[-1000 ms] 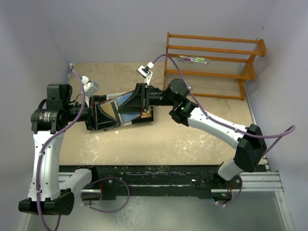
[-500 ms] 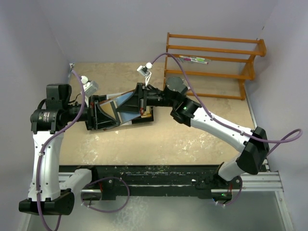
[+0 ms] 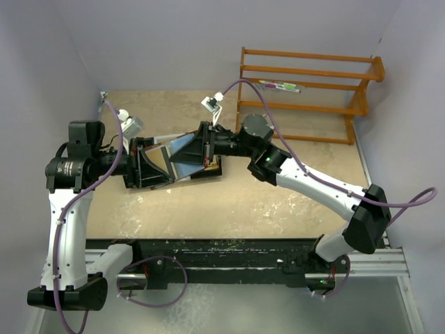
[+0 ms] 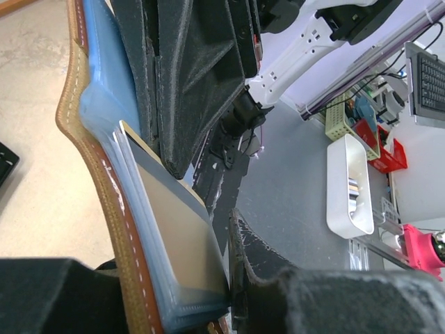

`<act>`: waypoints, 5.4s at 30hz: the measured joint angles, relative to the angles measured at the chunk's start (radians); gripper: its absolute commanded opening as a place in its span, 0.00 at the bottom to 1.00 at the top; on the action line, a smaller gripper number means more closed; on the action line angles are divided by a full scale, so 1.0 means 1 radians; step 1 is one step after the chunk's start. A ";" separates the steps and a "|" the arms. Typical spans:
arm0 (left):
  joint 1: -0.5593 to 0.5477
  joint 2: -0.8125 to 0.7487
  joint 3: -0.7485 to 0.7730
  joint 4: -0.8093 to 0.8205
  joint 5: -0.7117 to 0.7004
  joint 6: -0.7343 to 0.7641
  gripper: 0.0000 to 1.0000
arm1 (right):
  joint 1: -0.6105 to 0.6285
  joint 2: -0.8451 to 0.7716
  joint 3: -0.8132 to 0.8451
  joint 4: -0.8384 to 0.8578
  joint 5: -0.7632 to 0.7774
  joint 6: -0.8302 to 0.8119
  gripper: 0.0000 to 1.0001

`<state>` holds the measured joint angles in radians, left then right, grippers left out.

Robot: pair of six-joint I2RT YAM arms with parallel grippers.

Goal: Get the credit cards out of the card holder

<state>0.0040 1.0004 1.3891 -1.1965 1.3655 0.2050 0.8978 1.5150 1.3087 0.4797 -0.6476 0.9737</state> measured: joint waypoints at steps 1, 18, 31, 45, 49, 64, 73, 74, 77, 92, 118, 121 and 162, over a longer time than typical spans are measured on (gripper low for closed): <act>-0.002 0.000 0.000 0.004 0.002 -0.007 0.30 | -0.001 -0.004 -0.013 0.021 -0.002 0.011 0.00; -0.018 -0.002 0.000 0.166 0.041 -0.100 0.14 | -0.063 -0.065 -0.155 0.126 -0.104 0.101 0.08; -0.017 -0.003 0.000 0.240 0.060 -0.143 0.05 | -0.068 -0.063 -0.074 0.041 -0.176 0.082 0.45; -0.016 0.002 -0.013 0.276 0.068 -0.212 0.05 | -0.069 -0.061 -0.024 -0.011 -0.201 0.084 0.60; -0.014 0.002 -0.013 0.276 0.066 -0.212 0.07 | -0.070 -0.049 -0.024 0.011 -0.206 0.108 0.64; -0.010 0.002 -0.013 0.274 0.040 -0.210 0.07 | -0.071 -0.014 -0.011 0.043 -0.207 0.126 0.66; -0.010 -0.003 -0.027 0.271 0.045 -0.200 0.07 | -0.065 -0.013 -0.011 0.042 -0.204 0.127 0.59; -0.010 -0.004 -0.028 0.271 0.048 -0.200 0.07 | -0.065 -0.010 -0.011 0.044 -0.204 0.131 0.59; -0.010 -0.005 -0.028 0.267 0.048 -0.194 0.07 | -0.065 -0.002 -0.011 0.051 -0.211 0.145 0.57; -0.010 0.019 -0.026 0.144 0.028 -0.093 0.09 | -0.067 0.003 0.098 -0.137 -0.201 0.025 0.48; -0.013 0.035 -0.020 0.073 0.101 -0.095 0.20 | -0.075 0.003 0.072 -0.044 -0.181 0.006 0.00; -0.016 0.032 -0.020 0.074 0.101 -0.105 0.20 | -0.081 -0.010 0.050 -0.023 -0.178 0.006 0.00; -0.024 0.023 0.064 0.018 -0.488 0.077 0.12 | -0.397 0.073 -0.056 -0.409 0.020 -0.316 0.00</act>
<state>-0.0200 1.0233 1.4536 -1.1782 0.8772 0.2817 0.5011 1.5879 1.2522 0.0708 -0.6273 0.6579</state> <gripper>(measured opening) 0.176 0.004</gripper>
